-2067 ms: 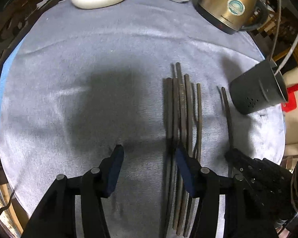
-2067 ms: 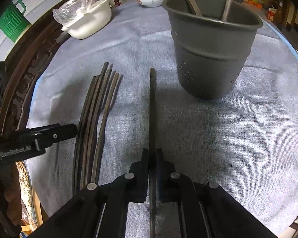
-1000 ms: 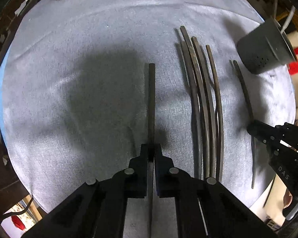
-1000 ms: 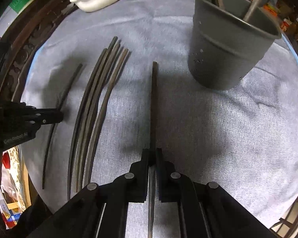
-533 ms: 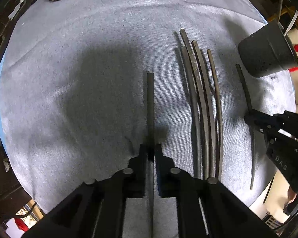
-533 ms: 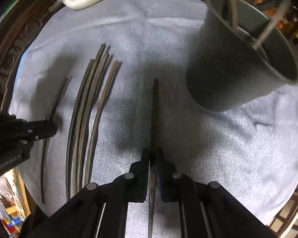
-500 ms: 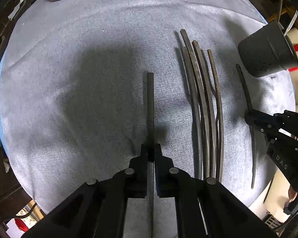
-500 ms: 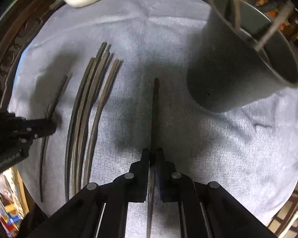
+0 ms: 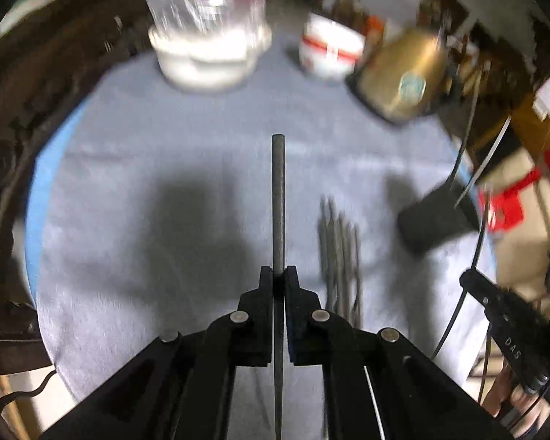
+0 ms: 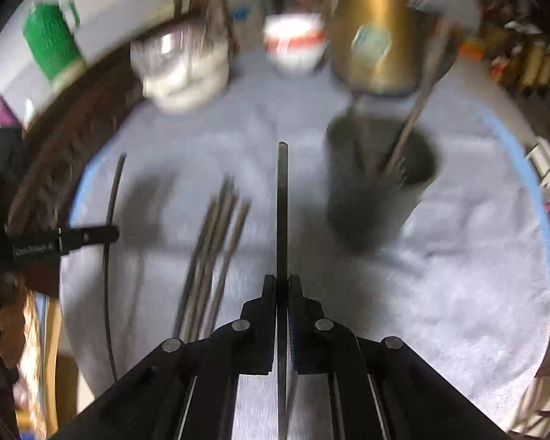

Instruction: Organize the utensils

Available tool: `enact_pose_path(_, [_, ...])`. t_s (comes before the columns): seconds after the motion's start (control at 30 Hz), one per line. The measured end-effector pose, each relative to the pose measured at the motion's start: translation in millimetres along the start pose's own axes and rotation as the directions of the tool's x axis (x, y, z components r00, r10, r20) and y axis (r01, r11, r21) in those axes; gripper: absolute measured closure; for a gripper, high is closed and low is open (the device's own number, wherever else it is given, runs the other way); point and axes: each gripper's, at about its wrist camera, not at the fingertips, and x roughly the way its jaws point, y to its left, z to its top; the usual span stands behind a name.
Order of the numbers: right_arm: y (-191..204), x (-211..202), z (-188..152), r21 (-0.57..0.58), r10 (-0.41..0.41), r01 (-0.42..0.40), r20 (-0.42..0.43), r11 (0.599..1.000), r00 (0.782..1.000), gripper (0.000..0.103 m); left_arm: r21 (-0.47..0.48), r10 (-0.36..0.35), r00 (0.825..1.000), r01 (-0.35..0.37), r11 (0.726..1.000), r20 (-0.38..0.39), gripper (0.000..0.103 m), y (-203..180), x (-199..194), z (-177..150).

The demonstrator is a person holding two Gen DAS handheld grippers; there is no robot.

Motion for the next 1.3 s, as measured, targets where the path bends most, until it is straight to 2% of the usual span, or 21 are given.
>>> enact_pose_path(0.07, [-6.8, -13.4, 0.8, 0.044, -0.023, 0.018, 0.112, 0.999, 0.993, 0.097, 0.0, 0.018, 0.996, -0.018, 1.0, 0.089, 0.097, -4.3, -7.2, -1.5])
enact_pose_path(0.17, [-16.1, -29.4, -2.1, 0.093, -0.094, 0.072, 0.257, 0.993, 0.962, 0.097, 0.006, 0.04, 0.977, -0.042, 0.999, 0.209, 0.097, -4.6, -14.7, -4.2])
enact_pose_path(0.23, [-25.1, -37.2, -2.2, 0.108, -0.14, 0.11, 0.322, 0.988, 0.936, 0.097, 0.014, 0.068, 0.958, -0.074, 0.997, 0.277, 0.097, -4.8, -12.3, -6.4])
enact_pose_path(0.27, [-26.7, -40.7, -6.2, 0.116, -0.162, 0.128, 0.37, 0.985, 0.915, 0.097, 0.019, 0.079, 0.948, -0.089, 0.996, 0.307, 0.097, -7.2, -11.6, -9.4])
enact_pose_path(0.37, [-30.5, -46.3, -15.7, 0.134, -0.199, 0.157, 0.421, 0.978, 0.885, 0.097, 0.028, 0.1, 0.928, -0.117, 0.993, 0.358, 0.097, -9.8, -10.8, -19.0])
enact_pose_path(0.47, [-23.2, -52.1, -24.9, 0.103, -0.212, 0.185, 0.455, 0.977, 0.865, 0.096, 0.052, 0.114, 0.899, -0.15, 0.987, 0.423, 0.097, -10.7, -21.7, -32.6])
enact_pose_path(0.63, [-14.1, -72.5, -41.5, 0.067, -0.212, 0.205, 0.484, 0.976, 0.849, 0.096, 0.043, 0.115, 0.869, -0.154, 0.987, 0.481, 0.096, -4.9, -45.4, -54.6])
enact_pose_path(0.73, [-14.6, -87.0, -61.2, 0.064, -0.208, 0.203, 0.49, 0.977, 0.846, 0.095, 0.032, 0.105, 0.863, -0.139, 0.99, 0.493, 0.096, 1.1, -58.7, -65.8])
enact_pose_path(0.83, [-14.6, -99.7, -71.9, 0.068, -0.203, 0.196, 0.492, 0.978, 0.847, 0.095, 0.015, 0.09, 0.867, -0.112, 0.994, 0.491, 0.096, 6.0, -67.8, -72.6])
enact_pose_path(1.07, [-17.9, -105.8, -74.6, 0.097, -0.218, 0.196, 0.484, 0.976, 0.848, 0.095, -0.005, 0.065, 0.864, -0.072, 0.997, 0.5, 0.097, 10.7, -78.3, -75.1])
enact_pose_path(1.17, [-18.3, -115.0, -72.9, 0.12, -0.241, 0.209, 0.504, 0.971, 0.829, 0.095, -0.02, 0.051, 0.859, -0.047, 0.999, 0.509, 0.097, 14.4, -86.2, -71.5])
enact_pose_path(1.3, [-28.2, -140.8, -76.3, 0.218, -0.27, 0.177, 0.546, 0.96, 0.793, 0.095, -0.041, 0.036, 0.861, -0.017, 0.999, 0.508, 0.097, 17.5, -96.6, -65.1])
